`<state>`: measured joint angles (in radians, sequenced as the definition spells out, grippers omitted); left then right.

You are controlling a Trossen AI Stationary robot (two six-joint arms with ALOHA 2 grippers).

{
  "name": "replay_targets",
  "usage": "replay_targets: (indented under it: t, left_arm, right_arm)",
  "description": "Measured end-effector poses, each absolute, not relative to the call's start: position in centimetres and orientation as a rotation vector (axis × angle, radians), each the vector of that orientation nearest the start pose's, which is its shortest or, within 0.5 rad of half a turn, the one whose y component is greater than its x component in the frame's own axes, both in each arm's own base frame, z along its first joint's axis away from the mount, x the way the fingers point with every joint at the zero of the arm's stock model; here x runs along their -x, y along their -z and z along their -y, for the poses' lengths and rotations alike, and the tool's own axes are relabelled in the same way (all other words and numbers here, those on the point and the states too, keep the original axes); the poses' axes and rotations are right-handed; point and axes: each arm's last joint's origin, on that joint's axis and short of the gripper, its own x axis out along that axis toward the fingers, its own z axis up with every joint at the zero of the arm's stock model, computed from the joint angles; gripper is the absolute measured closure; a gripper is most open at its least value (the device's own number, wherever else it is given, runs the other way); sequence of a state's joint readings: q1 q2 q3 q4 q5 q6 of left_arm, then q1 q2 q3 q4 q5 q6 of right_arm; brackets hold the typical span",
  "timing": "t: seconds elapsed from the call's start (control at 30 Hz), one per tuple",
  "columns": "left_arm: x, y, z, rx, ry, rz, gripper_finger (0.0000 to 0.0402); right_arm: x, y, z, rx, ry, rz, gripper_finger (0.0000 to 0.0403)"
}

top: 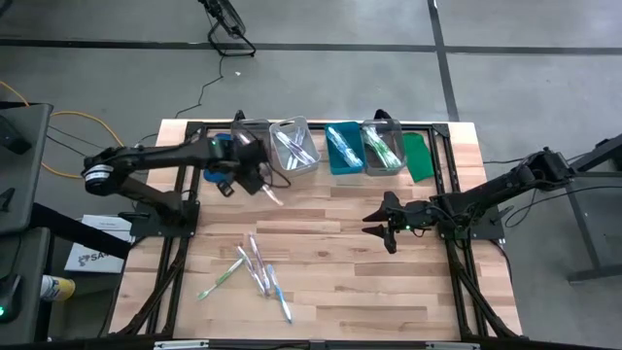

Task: Pick & Place Toothbrushes
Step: Put the orange toothbrush into the left black bin

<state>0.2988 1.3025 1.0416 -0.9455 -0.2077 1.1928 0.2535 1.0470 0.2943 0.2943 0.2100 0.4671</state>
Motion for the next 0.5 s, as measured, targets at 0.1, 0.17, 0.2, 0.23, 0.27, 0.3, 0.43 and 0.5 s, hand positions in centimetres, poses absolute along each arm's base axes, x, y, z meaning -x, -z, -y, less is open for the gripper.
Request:
replay_targets:
  t: [0.1, 0.17, 0.2, 0.23, 0.27, 0.3, 0.43, 0.5]
  left_arm:
    - [-21.6, -26.7, -9.1, -1.004, 0.324, -1.334, 0.0385]
    - [-21.1, -26.8, -10.1, -1.040, 0.324, -1.352, 0.0385]
    - [-20.9, -26.8, -10.6, -1.059, 0.328, -1.361, 0.0385]
    - [-20.7, -26.9, -11.2, -1.076, 0.329, -1.368, 0.0385]
    - [-20.5, -26.9, -11.8, -1.095, 0.327, -1.371, 0.0385]
    - [-20.4, -27.0, -12.3, -1.115, 0.321, -1.373, 0.0385]
    - [-19.9, -27.4, -14.6, -1.136, 0.204, -1.362, 0.0385]
    - [-19.4, -27.6, -15.6, -1.123, 0.156, -1.372, 0.0385]
  right_arm:
    - [-18.9, -16.6, -4.3, -0.342, 0.060, -0.446, 0.0247]
    - [-18.9, -16.6, -4.3, -0.329, 0.057, -0.446, 0.0247]
    - [-18.9, -16.6, -4.3, -0.328, 0.059, -0.445, 0.0247]
    - [-18.9, -16.6, -4.2, -0.326, 0.065, -0.443, 0.0247]
    - [-18.9, -16.6, -4.2, -0.323, 0.076, -0.440, 0.0247]
    - [-18.9, -16.6, -4.2, -0.317, 0.087, -0.437, 0.0247]
    - [-18.9, -16.6, -4.1, -0.294, 0.102, -0.432, 0.0247]
    - [-18.9, -16.6, -4.1, -0.293, 0.101, -0.432, 0.0247]
